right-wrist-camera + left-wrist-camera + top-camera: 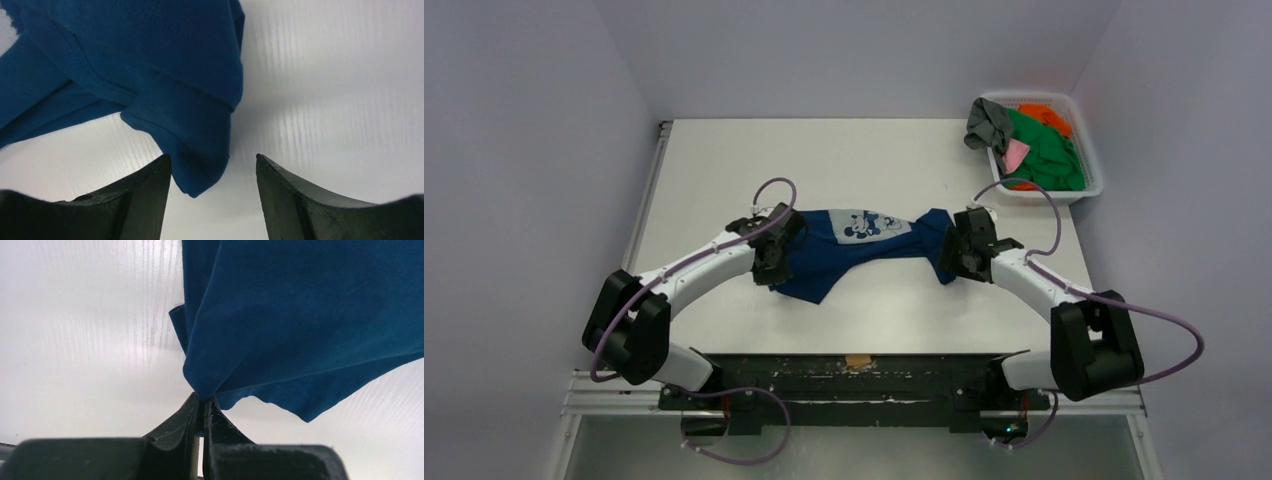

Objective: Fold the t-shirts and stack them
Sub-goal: Flatten out the tshirt

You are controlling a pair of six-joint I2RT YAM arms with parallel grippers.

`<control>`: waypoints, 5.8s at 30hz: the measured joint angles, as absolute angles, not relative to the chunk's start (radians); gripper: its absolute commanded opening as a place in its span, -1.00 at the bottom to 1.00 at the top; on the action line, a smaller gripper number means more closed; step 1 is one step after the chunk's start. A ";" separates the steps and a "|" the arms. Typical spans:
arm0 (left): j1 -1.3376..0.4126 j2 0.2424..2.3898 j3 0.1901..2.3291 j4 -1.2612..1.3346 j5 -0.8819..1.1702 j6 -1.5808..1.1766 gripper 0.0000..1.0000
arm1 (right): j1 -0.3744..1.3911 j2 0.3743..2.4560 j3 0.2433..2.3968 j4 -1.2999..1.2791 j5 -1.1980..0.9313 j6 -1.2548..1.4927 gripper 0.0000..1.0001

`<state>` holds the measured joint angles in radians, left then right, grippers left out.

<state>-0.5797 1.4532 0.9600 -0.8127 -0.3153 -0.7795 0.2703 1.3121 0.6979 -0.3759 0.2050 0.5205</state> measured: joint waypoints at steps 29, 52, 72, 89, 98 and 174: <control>-0.570 1.199 1.255 -0.843 -0.445 -0.729 -1.00 | 0.373 1.190 1.048 -0.512 0.134 0.552 -1.00; -0.554 0.907 1.856 -0.548 -0.515 -0.193 -1.00 | 0.233 0.986 1.759 -0.548 -0.009 0.365 -1.00; -0.549 1.071 2.087 -0.368 -0.535 0.047 -1.00 | 0.235 0.851 1.674 -0.481 -0.006 0.369 -1.00; -0.197 2.284 2.289 -0.748 -0.522 -0.226 1.00 | 0.233 1.671 1.234 -0.297 0.148 0.620 0.83; -0.194 1.976 1.848 -0.767 -0.383 -0.360 1.00 | 0.233 1.695 1.316 -0.366 0.150 0.535 0.88; -0.186 2.111 1.672 -0.685 0.075 -0.627 1.00 | 0.219 2.171 1.745 -0.193 0.499 -0.398 0.70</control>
<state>-0.1856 2.1113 1.6722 -0.6846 0.0750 -0.6270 0.2192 2.1712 1.7451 -0.1928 0.4988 -0.3985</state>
